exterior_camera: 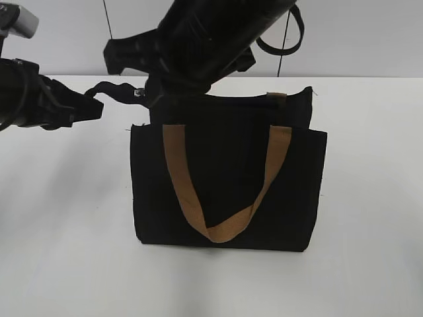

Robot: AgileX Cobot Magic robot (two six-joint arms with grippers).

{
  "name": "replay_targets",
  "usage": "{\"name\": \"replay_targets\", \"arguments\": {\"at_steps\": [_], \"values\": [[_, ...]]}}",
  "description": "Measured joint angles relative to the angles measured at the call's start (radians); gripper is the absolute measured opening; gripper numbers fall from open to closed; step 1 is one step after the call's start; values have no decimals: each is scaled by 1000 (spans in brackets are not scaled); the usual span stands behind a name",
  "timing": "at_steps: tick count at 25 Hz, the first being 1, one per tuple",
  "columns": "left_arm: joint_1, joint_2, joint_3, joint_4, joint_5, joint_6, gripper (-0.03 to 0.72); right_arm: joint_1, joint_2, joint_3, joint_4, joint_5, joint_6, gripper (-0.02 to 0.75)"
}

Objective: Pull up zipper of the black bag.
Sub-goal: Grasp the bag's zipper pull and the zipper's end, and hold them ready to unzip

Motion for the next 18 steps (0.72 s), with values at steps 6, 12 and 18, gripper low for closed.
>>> {"name": "replay_targets", "arguments": {"at_steps": [6,12,18], "values": [[-5,0,0,1,10,-25,22,0,-17,0,-94,56,11,-15],[-7,-1,0,2,12,-32,22,0,-39,0,-228,141,68,-15],[-8,-2,0,3,32,-36,22,-12,-45,0,-266,240,74,-15]]}}
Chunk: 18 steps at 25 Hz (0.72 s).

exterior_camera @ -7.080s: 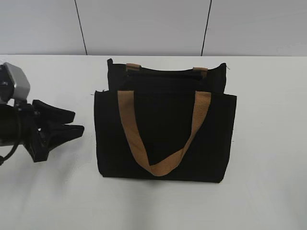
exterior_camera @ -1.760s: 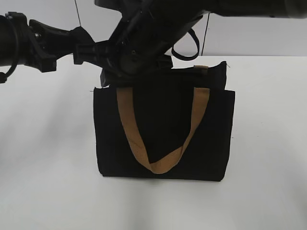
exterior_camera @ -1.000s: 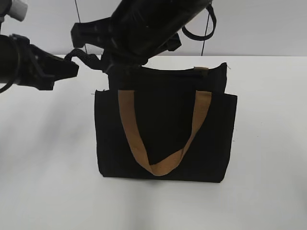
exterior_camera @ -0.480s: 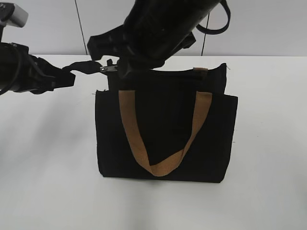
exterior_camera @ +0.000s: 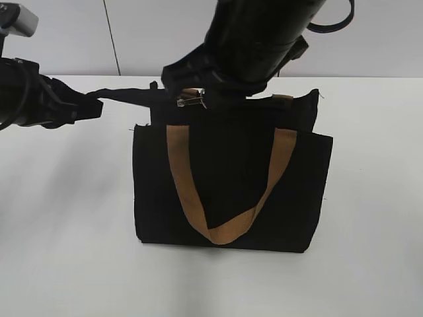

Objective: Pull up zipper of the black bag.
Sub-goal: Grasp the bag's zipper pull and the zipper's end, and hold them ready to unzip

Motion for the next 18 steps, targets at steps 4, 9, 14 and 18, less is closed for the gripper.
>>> {"name": "replay_targets", "arguments": {"at_steps": [4,9,14,18], "values": [[4,-1,0,0,5,0,22,-54,-23,-1,-6,92,0,-15],[3,-1,0,0,-9,0,22,-104,-49,-2,-2,145,-13,-15],[3,-1,0,0,-10,0,22,-124,-53,-2,-39,190,-43,-15],[3,-1,0,0,-7,0,22,-124,-61,-2,-80,196,-59,-15]]}}
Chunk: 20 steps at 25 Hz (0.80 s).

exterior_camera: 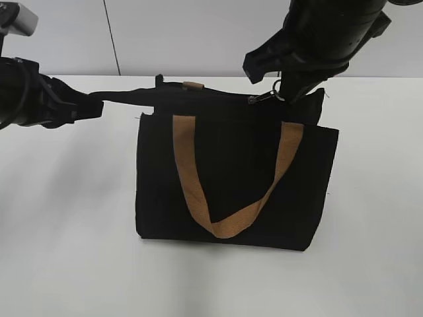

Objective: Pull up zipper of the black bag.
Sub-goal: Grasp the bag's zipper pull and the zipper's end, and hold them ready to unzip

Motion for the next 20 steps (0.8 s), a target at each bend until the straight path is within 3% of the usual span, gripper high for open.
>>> {"name": "replay_targets", "arguments": {"at_steps": [20], "values": [[0,-1,0,-1,-24,0,22,0,-16,34,-31,-4,-99,-15]]}}
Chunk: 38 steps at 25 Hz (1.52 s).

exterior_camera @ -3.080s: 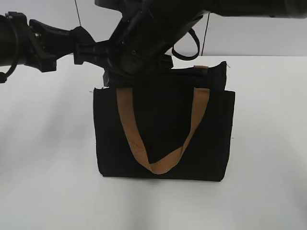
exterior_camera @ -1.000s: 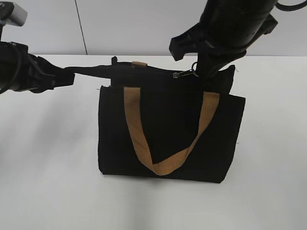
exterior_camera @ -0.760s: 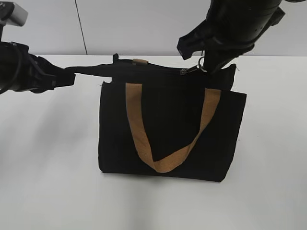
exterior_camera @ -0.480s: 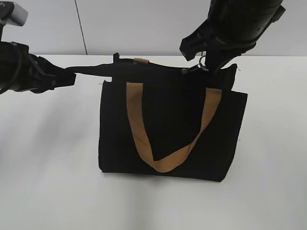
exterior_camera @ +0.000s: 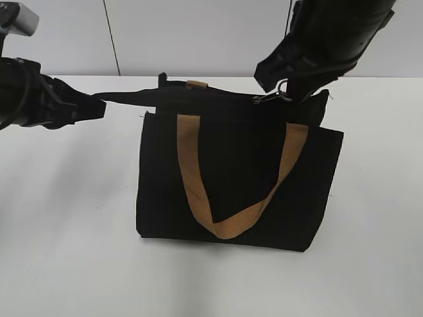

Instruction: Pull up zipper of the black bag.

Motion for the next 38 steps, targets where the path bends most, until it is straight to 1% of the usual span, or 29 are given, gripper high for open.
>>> {"name": "replay_targets", "arguments": {"at_steps": [4,9,12,15,19,21,22,23,27,28,29,31,32,35,37,38], "values": [[1,0,0,0,21,0,22,-2,-6,49,-39,7,-1,-15],[1,0,0,1,40,-1,22,-6,-11,55,-86,15,0,-15],[1,0,0,1,37,-2,22,-35,-23,56,-76,13,0,-15],[0,0,0,1,24,-2,22,-67,-28,56,-41,8,0,-15],[0,0,0,0,26,-3,26,-73,-29,56,-13,9,0,-6],[1,0,0,1,36,-3,61,-78,-30,56,4,17,-5,39],[4,0,0,1,49,-4,104,-83,-31,56,11,31,-16,86],[8,0,0,1,59,-5,155,-84,-33,57,22,42,-30,151],[11,0,0,1,75,-9,475,-88,-43,59,93,52,-86,439],[11,0,0,1,70,-9,536,-88,-47,59,103,53,-92,481],[11,0,0,1,59,-10,575,-88,-52,59,110,49,-98,514],[11,0,0,1,25,-18,606,-88,-69,59,118,33,-108,545],[10,0,0,2,13,-31,606,-88,-82,59,122,23,-121,549],[-7,-7,0,2,0,-95,572,-88,-125,59,136,8,-164,558],[-34,-25,0,2,25,-125,554,-88,-153,59,140,4,-182,558],[-58,-40,1,2,57,-140,549,-88,-168,59,143,3,-188,559]]}}
